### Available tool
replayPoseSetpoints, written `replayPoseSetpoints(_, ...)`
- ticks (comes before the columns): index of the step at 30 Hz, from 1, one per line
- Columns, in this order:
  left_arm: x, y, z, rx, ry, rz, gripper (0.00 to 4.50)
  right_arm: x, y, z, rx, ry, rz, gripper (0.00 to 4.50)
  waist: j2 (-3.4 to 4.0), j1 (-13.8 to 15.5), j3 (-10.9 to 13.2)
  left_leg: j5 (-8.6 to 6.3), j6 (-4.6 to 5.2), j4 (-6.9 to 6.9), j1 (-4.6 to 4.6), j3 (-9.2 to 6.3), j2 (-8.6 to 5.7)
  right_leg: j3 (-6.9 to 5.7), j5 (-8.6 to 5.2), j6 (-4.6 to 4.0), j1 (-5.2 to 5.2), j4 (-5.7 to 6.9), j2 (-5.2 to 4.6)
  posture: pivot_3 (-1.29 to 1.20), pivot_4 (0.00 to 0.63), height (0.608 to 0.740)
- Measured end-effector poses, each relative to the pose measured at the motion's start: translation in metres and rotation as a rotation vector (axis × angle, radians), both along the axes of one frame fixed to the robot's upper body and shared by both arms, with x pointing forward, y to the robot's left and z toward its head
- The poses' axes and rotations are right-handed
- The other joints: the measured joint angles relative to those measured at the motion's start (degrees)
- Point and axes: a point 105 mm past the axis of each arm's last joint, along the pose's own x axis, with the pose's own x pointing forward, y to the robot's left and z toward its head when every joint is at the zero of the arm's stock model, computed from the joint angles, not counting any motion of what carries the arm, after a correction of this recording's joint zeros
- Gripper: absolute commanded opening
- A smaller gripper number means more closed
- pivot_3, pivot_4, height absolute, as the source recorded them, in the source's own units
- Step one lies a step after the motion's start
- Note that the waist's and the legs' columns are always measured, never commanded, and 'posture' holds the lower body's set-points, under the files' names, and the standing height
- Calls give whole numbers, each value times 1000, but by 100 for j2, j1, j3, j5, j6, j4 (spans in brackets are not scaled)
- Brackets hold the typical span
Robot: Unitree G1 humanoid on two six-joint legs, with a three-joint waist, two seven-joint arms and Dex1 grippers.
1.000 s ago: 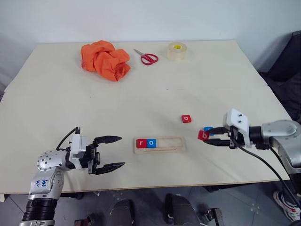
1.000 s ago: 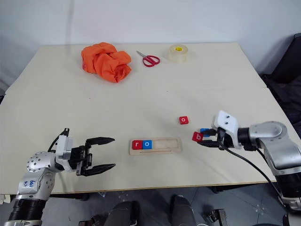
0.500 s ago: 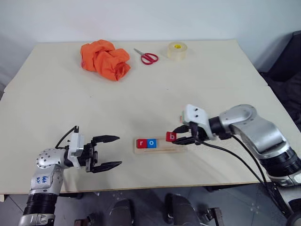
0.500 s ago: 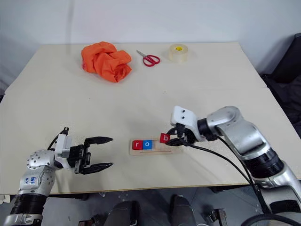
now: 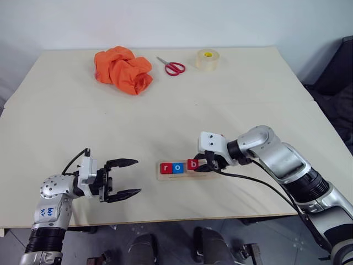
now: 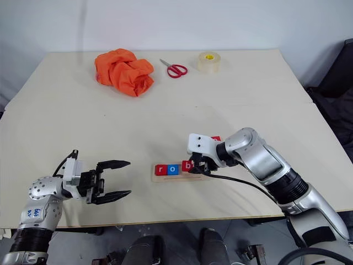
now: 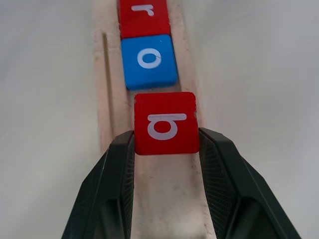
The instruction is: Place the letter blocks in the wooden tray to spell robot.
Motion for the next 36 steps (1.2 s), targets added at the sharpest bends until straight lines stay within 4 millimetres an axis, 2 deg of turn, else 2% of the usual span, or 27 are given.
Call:
replayPoseSetpoints(12,-3,-1,0,2,-5,9,4500,-4,11,-3,1,-8,63,1447,0,1,0,0,0,0,0,0,0,0,0,0,0,-1,0,0,150,740)
replayPoseSetpoints(17,-4,-2,0,2,-6,14,4500,0,8,-7,-13,-4,50,1447,0,1,0,0,-1,0,0,0,0,0,0,0,0,-1,0,0,150,740)
replayPoseSetpoints(24,-4,-1,-1,1,-3,20,4500,-1,7,-8,-29,-3,68,3962,0,1,0,-1,-1,0,0,0,1,0,0,0,0,-1,0,0,150,740)
replayPoseSetpoints(26,-4,-1,-1,1,-4,21,4500,-3,8,-7,-28,0,77,4461,0,1,0,-1,-1,0,0,0,1,0,0,0,0,-1,0,0,150,740)
replayPoseSetpoints(32,-3,-1,2,1,-13,24,4500,-12,15,4,9,2,110,4461,0,3,0,-1,-1,0,0,0,1,0,0,0,0,-1,0,0,150,740)
replayPoseSetpoints(36,2,-2,7,0,-33,18,4500,-17,14,14,95,3,105,4461,0,14,0,-1,-1,0,0,-1,1,-1,0,0,2,-2,0,0,150,740)
